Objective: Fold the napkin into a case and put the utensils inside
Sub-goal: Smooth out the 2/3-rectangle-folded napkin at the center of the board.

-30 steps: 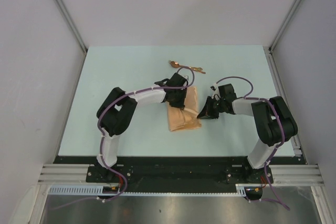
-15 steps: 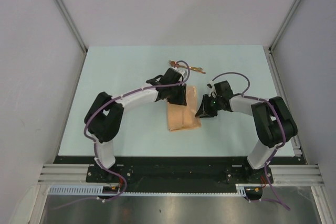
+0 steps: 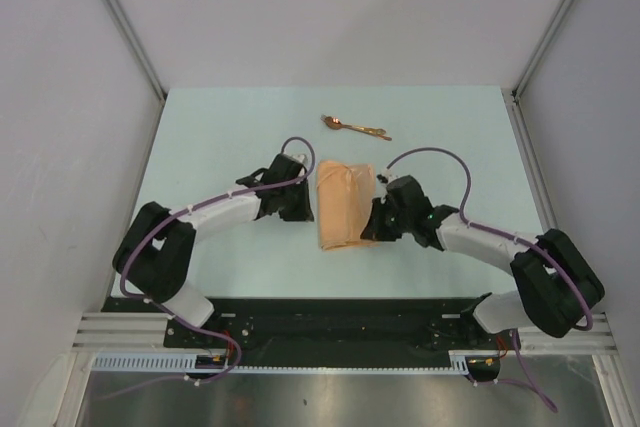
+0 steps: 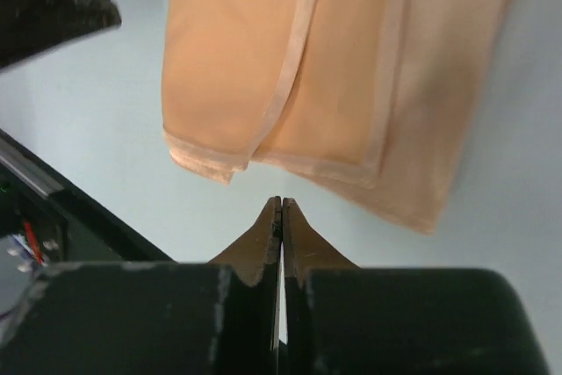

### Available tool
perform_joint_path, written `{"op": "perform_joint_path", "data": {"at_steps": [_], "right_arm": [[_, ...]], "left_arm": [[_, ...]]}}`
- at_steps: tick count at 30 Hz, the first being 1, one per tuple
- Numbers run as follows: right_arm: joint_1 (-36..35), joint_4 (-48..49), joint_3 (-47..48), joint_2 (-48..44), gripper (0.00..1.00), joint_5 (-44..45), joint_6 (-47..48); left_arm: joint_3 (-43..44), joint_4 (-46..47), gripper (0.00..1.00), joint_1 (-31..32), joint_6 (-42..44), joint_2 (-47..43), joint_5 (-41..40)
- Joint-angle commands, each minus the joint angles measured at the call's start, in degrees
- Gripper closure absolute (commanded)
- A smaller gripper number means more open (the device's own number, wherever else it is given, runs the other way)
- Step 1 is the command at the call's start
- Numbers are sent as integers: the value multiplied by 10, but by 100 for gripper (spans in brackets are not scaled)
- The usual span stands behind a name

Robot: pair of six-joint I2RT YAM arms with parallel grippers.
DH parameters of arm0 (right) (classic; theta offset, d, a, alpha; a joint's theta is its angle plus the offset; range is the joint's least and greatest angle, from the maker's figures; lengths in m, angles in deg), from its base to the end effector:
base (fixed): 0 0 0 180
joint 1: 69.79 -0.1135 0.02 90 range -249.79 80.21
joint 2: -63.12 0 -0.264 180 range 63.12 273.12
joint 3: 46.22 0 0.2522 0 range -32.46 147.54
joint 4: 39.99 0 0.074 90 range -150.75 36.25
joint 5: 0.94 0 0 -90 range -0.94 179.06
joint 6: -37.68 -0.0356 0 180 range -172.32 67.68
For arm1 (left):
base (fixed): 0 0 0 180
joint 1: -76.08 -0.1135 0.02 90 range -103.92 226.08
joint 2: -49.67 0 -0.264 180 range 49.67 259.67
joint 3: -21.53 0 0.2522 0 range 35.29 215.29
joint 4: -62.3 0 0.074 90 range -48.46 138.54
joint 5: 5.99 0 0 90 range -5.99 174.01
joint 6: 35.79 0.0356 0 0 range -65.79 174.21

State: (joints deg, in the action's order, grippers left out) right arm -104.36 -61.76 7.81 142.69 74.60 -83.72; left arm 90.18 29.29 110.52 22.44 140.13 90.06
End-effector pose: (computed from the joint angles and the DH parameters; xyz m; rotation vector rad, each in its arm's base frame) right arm 0.2200 0.1624 0.1847 -0.1954 2.5256 0.8075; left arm 0.2612 -0.1837 0.1944 0.1051 2.6236 -0.5708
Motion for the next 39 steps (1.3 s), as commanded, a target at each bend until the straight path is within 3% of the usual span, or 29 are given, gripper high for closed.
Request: {"op": "perform_joint_path", "data": {"at_steps": [1,5,11,22,39], "right_arm": [[-89,144,-74,-23,100,104,-65],[-157,279,-123,-8,100,193,-82],[-192,338,-129,54,100,241,-107],[-193,365,-101,101,100,247,-96],[-210,390,-101,102,100,276,-82]], "left_arm": [[-48,66,83,-12,-56,-13,9],[-51,82,85,-13,-74,7,13],[-58,104,85,-13,-83,28,25],[-80,127,88,-5,-88,40,48],[-102,133,91,17,-103,38,59]]}}
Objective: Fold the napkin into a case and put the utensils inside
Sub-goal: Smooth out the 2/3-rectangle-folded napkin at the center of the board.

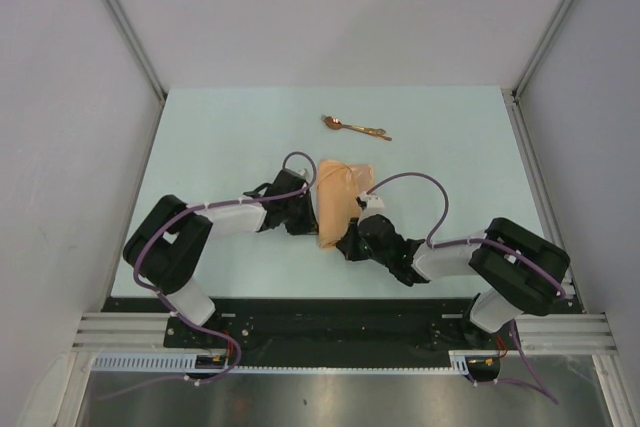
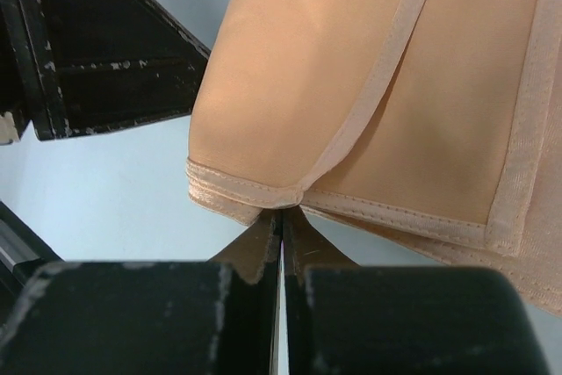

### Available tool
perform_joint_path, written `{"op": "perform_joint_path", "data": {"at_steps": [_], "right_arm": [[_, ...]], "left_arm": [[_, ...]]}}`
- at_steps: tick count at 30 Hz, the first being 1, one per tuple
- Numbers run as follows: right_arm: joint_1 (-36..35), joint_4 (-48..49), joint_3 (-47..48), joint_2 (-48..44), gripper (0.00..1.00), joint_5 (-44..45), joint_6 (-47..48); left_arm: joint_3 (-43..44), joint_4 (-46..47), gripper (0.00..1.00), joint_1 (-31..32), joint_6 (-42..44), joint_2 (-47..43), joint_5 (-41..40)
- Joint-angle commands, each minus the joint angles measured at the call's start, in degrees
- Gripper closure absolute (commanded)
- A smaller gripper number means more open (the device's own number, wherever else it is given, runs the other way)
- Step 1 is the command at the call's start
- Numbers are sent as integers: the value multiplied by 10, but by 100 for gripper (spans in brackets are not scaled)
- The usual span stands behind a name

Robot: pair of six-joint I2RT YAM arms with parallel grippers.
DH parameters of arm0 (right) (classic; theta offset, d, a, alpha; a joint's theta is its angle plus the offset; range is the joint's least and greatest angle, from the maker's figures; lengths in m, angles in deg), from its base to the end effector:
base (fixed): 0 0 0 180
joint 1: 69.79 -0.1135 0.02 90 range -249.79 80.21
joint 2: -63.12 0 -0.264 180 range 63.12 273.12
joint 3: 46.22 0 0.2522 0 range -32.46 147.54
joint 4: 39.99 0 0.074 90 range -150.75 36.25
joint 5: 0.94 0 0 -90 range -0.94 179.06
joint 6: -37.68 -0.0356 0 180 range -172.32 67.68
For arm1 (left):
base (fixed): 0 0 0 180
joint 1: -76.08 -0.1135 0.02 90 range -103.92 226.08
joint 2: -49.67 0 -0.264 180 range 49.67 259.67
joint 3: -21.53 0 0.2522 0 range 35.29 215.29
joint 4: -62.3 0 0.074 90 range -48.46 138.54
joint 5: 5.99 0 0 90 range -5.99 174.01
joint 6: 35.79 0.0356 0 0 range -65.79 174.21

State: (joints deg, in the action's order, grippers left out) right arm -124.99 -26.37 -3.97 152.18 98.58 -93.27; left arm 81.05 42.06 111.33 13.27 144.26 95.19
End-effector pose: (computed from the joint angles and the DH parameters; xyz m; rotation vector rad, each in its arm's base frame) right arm 0.1644 0.2262 0.1339 -0.1784 2.2431 0.7794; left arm 0.2488 -0.1843 0.1422 -0.0514 2.6909 -0.7256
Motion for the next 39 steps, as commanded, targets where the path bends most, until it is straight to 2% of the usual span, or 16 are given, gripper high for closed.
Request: {"op": "perform_joint_path", "data": {"at_steps": [1,17,23,27,31,33,35,39], "right_arm": [[-3,36,19,10,100,37,17],[-28,111,57,88,100,11,42],[-33,187,37,100,100,-13,30],[-29,175,19,89,100,-19,11],[-4,140,-11,54,100,-79,0],[14,130,-26,24,97,-111,7],[30,79,-32,-18,94,-136,6],[40,11,-54,-101,80,-173,10]], "left_arm": [[-10,4,91,10,-12,-5,8],[-24,4,93,29,-28,-10,1],[-38,2,93,39,-35,-19,-7],[-33,-24,92,39,-26,-31,-26],[-20,-65,84,39,-3,-61,-55],[-8,-99,82,38,9,-80,-68],[0,-121,77,38,26,-101,-84],[21,-145,76,38,49,-133,-82]]}}
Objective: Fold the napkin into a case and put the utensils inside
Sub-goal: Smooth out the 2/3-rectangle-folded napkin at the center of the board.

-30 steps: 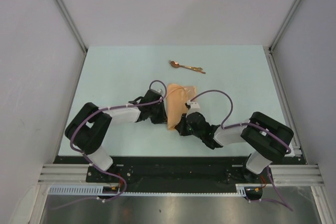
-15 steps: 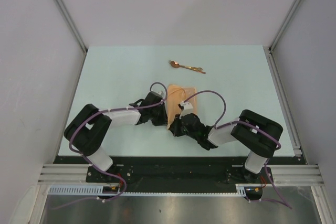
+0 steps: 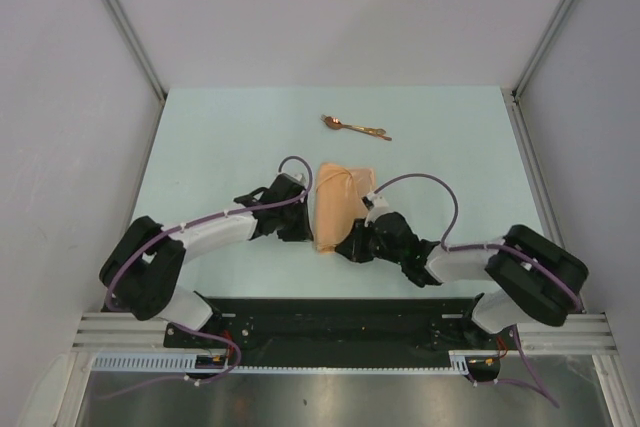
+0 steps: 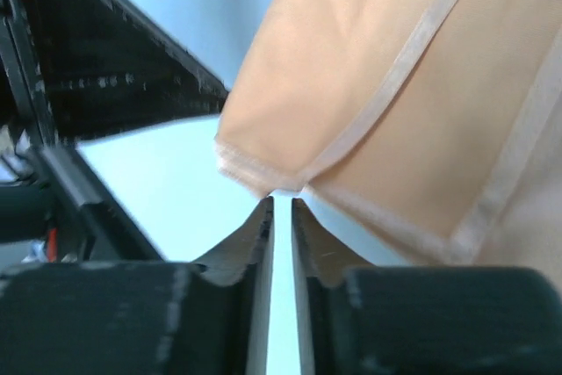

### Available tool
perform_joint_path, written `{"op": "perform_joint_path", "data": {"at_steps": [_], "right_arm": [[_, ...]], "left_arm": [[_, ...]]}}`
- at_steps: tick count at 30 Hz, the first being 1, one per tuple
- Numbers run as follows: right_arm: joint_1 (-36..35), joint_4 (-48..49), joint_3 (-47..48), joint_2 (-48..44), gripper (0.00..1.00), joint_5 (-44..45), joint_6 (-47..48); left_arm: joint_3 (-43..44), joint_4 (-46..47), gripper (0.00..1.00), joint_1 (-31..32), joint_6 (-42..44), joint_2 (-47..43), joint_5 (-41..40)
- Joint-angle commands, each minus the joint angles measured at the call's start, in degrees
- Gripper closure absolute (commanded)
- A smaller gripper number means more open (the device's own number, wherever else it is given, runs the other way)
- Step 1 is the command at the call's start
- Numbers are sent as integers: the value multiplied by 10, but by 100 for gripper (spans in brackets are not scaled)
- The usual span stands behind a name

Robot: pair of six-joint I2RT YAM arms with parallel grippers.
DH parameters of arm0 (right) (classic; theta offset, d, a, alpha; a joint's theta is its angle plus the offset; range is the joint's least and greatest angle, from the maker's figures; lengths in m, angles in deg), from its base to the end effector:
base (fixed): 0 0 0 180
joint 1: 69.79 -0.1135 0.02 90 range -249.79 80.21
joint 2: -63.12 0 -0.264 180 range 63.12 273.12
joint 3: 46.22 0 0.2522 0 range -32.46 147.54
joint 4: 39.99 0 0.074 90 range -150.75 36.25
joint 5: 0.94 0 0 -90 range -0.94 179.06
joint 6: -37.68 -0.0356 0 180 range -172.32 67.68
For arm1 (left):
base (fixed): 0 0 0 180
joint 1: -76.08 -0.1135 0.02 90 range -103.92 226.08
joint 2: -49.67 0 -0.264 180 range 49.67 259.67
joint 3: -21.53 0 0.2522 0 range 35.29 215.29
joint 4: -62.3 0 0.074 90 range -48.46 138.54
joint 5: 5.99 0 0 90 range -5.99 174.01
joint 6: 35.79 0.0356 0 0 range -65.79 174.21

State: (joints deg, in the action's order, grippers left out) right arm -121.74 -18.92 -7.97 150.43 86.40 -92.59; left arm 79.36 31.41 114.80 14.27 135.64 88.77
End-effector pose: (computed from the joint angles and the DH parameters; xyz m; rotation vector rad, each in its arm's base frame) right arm 0.1649 0.2133 0.1353 -0.2576 2.2127 1.0006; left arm 0.2167 -0.1776 0.1640 0.0024 2.7196 -0.5649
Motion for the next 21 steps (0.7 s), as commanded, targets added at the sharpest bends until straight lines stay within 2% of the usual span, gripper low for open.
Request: {"op": "perform_joint_path", "data": {"at_steps": [1,5,6,9,11,14,21], "right_arm": [[11,-94,-19,-99,80,-59,4],[39,-186,-13,-170,80,-52,-5],[73,-220,-7,-178,81,-59,-8],[119,-244,6,-177,90,-74,-3],[154,-246,16,-157,96,-87,8],[173,-246,39,-120,100,-111,24],[178,-216,50,-62,100,-118,33]], "left_arm": [[43,-39,77,3,42,-50,-14],[58,-9,79,4,48,-47,31],[65,-2,80,3,47,-40,48],[77,11,82,3,39,-7,62],[80,15,83,4,34,9,62],[81,21,83,3,36,17,63],[68,58,83,10,14,51,99]]}}
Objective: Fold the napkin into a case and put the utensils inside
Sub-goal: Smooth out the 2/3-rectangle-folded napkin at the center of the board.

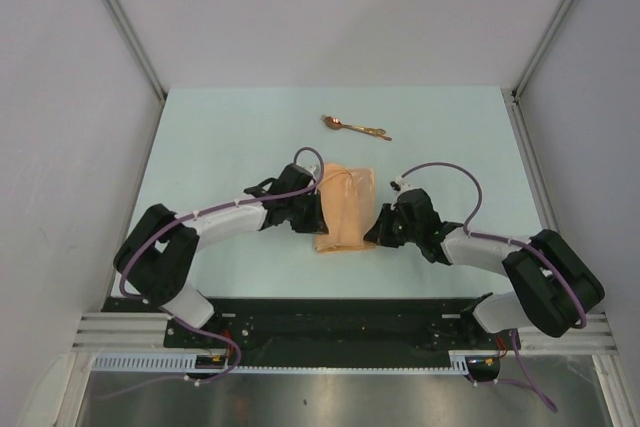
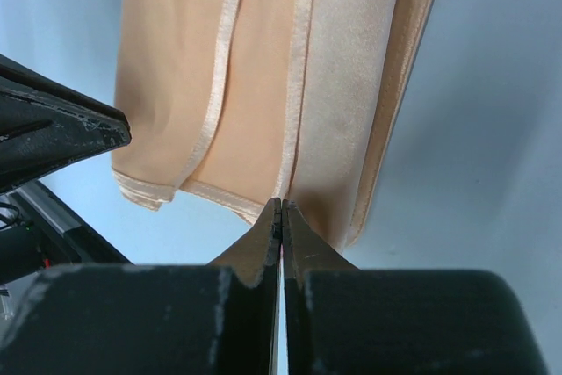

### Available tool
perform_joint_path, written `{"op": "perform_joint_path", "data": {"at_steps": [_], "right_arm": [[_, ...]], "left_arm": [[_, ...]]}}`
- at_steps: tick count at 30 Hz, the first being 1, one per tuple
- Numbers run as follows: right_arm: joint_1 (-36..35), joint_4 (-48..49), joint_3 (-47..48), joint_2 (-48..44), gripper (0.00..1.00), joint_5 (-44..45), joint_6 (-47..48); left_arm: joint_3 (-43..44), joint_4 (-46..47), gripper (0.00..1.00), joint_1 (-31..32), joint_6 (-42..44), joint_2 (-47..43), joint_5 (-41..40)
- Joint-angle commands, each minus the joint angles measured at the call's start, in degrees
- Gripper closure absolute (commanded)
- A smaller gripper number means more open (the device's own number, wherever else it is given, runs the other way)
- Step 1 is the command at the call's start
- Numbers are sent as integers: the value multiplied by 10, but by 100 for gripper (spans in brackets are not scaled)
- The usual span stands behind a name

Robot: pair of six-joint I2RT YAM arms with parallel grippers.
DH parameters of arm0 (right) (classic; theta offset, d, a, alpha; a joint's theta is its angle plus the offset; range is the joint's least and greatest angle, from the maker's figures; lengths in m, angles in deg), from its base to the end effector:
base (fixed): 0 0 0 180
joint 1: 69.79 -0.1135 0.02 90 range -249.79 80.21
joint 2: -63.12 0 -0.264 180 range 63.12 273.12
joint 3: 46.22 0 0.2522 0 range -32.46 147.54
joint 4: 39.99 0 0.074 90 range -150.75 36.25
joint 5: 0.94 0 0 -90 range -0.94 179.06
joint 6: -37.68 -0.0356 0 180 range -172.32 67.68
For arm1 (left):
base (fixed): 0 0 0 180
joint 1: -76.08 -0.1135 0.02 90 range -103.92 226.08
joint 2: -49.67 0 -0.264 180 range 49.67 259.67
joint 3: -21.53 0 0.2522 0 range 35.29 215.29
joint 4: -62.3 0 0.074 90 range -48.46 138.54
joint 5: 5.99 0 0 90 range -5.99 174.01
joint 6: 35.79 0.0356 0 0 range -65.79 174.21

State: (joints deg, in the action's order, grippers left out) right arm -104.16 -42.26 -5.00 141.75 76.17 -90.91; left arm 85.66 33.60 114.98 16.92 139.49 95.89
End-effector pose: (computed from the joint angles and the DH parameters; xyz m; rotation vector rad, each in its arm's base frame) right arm 0.2035 0.1488 0.1497 -0.0391 2.4155 0.8928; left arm 0.2365 -0.2003 0.1797 0.1271 2.6766 -0.7499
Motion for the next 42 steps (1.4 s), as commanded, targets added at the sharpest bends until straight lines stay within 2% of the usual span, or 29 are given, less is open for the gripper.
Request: {"op": "perform_joint_path", "data": {"at_steps": [1,3,4,7,11,14,18,21,25,30,36,40,42], "right_arm": [[3,18,23,29,100,-16,18],[4,23,23,42,100,-21,18],[4,25,23,46,99,-24,16],[4,25,25,53,95,-37,15],[4,19,27,48,89,-40,12],[5,10,36,49,84,-51,15],[6,14,38,55,78,-64,18],[7,20,38,61,76,-71,17],[8,26,35,65,75,-72,16],[11,30,34,70,75,-78,17],[13,35,33,72,75,-83,18],[15,40,31,74,75,-86,17],[15,42,30,75,75,-87,18]], "left_arm": [[3,39,79,14,-10,10,24],[-2,43,73,19,-5,-10,5],[-4,46,65,28,9,-21,-4],[-5,38,55,50,49,-57,-55],[-4,35,48,78,110,-77,-95],[31,-4,48,105,173,-57,-117],[79,-72,48,143,271,-19,-192],[105,-107,48,164,310,6,-223],[118,-113,48,172,321,26,-186],[142,-141,48,185,328,69,-204],[146,-151,48,189,327,78,-223],[146,-150,51,192,327,80,-243],[148,-148,56,192,324,77,-244]]}}
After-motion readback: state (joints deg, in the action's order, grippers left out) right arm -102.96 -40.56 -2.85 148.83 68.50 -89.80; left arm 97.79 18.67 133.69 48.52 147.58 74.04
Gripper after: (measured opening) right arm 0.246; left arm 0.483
